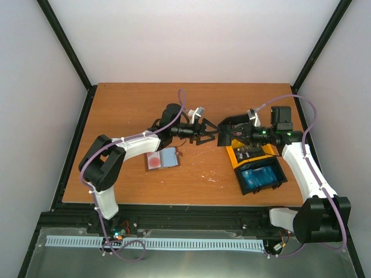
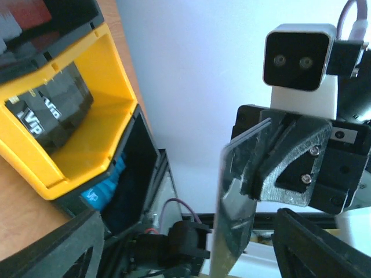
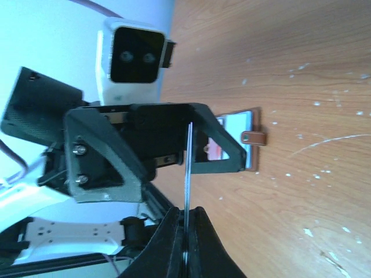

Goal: Put the credit cards into the card holder
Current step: Pick up the credit card from the storage box.

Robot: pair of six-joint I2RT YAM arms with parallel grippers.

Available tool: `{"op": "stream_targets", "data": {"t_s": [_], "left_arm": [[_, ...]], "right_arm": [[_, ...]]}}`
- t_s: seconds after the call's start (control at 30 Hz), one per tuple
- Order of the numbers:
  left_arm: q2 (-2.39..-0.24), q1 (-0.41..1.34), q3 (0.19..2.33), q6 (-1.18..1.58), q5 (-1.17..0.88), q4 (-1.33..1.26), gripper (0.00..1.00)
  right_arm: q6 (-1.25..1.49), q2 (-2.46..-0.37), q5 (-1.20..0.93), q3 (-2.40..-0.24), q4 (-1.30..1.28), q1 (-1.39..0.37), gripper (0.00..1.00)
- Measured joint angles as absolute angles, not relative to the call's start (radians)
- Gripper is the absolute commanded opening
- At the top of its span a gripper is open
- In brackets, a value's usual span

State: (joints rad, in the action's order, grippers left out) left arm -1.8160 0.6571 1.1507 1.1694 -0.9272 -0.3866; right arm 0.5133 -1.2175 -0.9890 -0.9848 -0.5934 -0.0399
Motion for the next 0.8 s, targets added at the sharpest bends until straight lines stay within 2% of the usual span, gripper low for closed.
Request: {"op": "stream_targets", "data": {"t_s": [0.13, 0.53, 0.6, 0.73, 0.8], "left_arm": [[-1.815, 0.657, 1.125, 1.248, -0.943, -0.451, 0.62], [-1.797, 0.656, 1.166, 1.332, -1.015, -0.527, 0.01], [-1.789, 0.654, 1.172, 1.333, -1.028, -0.537, 0.01], [-1.766, 0.643, 1.175, 1.33, -1.044, -0.543, 0.01], [-1.748, 0.637, 1.175, 1.335, -1.053, -0.543, 0.01]], "right_arm": [[0.582, -1.214, -1.061, -0.974, -0.525, -0.042, 0.03], [0.695, -1.212, -1.129, -0.97, -0.418, -0.047, 0.03], [0.704, -1.209, -1.131, -0.966, -0.41, -0.046, 0.07], [0.719, -1.205, -1.143, -0.966, -0.381, -0.048, 0.31], [0.74, -1.2, -1.144, -0.962, -0.351, -0.049, 0.38]]}}
